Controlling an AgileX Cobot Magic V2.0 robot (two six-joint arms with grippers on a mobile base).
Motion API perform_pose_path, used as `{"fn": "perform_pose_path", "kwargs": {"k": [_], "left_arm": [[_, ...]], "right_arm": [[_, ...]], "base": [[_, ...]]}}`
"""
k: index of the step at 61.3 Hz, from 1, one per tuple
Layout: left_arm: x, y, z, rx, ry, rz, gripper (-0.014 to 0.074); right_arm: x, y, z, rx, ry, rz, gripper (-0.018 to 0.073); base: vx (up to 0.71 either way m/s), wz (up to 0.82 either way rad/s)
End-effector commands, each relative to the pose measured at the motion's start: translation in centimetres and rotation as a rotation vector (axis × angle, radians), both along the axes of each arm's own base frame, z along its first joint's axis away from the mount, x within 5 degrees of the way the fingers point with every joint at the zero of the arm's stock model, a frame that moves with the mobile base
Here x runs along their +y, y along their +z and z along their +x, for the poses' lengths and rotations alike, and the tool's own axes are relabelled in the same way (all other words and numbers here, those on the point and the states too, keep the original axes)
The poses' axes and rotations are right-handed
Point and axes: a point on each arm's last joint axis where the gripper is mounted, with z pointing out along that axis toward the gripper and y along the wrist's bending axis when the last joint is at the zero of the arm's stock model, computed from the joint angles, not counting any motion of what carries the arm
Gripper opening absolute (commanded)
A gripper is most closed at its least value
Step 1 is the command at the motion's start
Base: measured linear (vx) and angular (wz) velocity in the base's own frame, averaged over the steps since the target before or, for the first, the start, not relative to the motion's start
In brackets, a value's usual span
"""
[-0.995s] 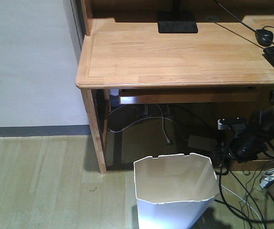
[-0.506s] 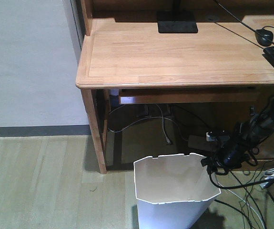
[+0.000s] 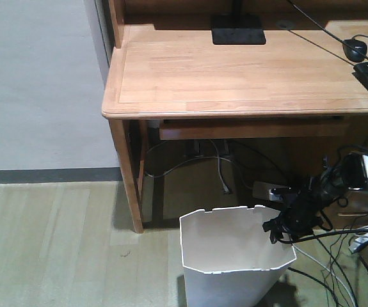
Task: Move trash bin to bedside with robot
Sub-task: 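Close the right gripper on the bin rim and lift it slightly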
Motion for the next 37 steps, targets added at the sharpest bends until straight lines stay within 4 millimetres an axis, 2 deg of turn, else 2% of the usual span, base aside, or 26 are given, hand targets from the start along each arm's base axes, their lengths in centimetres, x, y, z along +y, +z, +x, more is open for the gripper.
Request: {"fn": "perform_pose_path", "kwargs": {"k": [1, 8, 12, 19, 23, 37], "left_arm": [[0.0, 0.1, 0.1, -0.065, 0.003, -0.010, -0.0006], [0.0, 0.1, 0.1, -0.065, 0.003, -0.010, -0.0006], [0.0, 0.1, 0.1, -0.065, 0.003, -0.010, -0.0006], [0.0, 0.1, 0.1, -0.065, 0.003, -0.010, -0.0006], [0.0, 0.1, 0.1, -0.065, 0.003, -0.010, -0.0006], [0.0, 0.1, 0.1, -0.065, 0.003, -0.010, -0.0006]], "right_arm": [[-0.3, 1.6, 2.5, -0.048, -0.005, 0.011, 0.0471], [-0.2, 0.8, 2.8, -0.028, -0.015, 0.029, 0.0424], [-0.1, 0.7, 3.3, -0.028, -0.022, 0.039, 0.0347], [0.0, 0.6, 3.9, -0.034, -0.046, 0.062, 0.0141], [0.2, 0.6, 4.0, -0.044, -0.050, 0.082, -0.0008], [1.5, 1.0, 4.4, -0.085, -0.053, 0.228, -0.0011]], "base": [[0.00, 0.00], [0.00, 0.00], [0.00, 0.00], [0.00, 0.00], [0.00, 0.00], [0.00, 0.00]]}}
